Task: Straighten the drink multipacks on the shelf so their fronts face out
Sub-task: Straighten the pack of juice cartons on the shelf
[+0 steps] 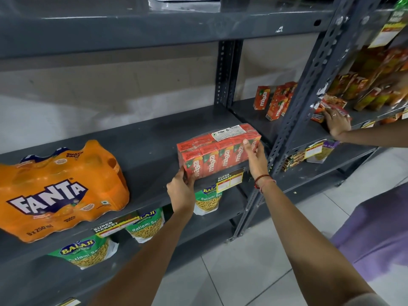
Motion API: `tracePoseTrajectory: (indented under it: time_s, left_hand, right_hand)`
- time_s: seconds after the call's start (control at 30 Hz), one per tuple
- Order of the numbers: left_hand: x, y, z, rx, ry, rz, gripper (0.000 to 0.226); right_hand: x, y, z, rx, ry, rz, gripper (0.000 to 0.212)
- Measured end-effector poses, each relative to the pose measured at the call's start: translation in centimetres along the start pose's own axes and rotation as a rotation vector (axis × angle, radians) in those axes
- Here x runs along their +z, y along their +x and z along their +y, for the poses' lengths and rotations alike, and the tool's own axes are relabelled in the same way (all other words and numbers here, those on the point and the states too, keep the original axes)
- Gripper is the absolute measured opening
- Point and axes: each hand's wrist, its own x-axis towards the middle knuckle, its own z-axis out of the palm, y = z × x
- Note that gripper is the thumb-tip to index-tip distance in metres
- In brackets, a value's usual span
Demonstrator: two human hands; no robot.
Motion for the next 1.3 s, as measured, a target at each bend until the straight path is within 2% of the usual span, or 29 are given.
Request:
tracePoseTrajectory:
  time_s: [0.37, 0.6, 0.87, 0.9, 0.97, 1.03, 1.13, 1.2, 1.3]
  left_hand:
    - [1.0, 0.1, -0.2, 0.027, -0.048, 0.038, 0.027]
    - [0.6, 0.6, -0.6, 0.053, -0.047, 0.015, 0.023]
    - [-0.3, 0.5, -0.8, 0.074, -0.073, -0.060, 0.024]
    - [-0.6, 0.3, -1.0, 0.068, -0.086, -0.073, 0.025]
    - [-1.7, -0.6, -1.6, 0.053, -0.131, -0.078, 0.035]
    - [-3.3, -1.7, -2.7, 0.056, -0.127, -0.039, 0.045]
    - [-7.4, -3.8, -5.1, 0.086, -0.142, 0.067, 0.041]
    - [-10.7, -5.1, -6.9, 0.068, -0.168, 0.167, 0.034]
    - [-16.2, -6.7, -9.4, 0.038, -0.163, 0.399, 0.024]
  right_hand:
    - [-0.5, 0.6, 0.0, 0.007, 0.029, 0.026, 0.078]
    - [-0.4, 0.5, -0.1, 0.035, -0.009, 0.007, 0.087]
    - [-2.3, -0.2, -1.8, 0.121, -0.211, -0.150, 0.085]
    - [-2.2, -0.8, -1.9, 0.088, -0.200, -0.109, 0.081]
    - [-1.1, -2.8, -1.7, -0.046, -0.138, 0.082, 0.064]
    - [1.0, -5.8, -1.0, -0.131, -0.098, 0.259, 0.052]
    - [5.7, -11.2, 0.0, -0.236, -0.079, 0.273, 0.043]
    - [9.2, -14.4, 0.2, -0.322, -0.080, 0.161, 0.040]
    - [14.0, -18.0, -0.6, -0.418, -0.074, -0.068, 0.041]
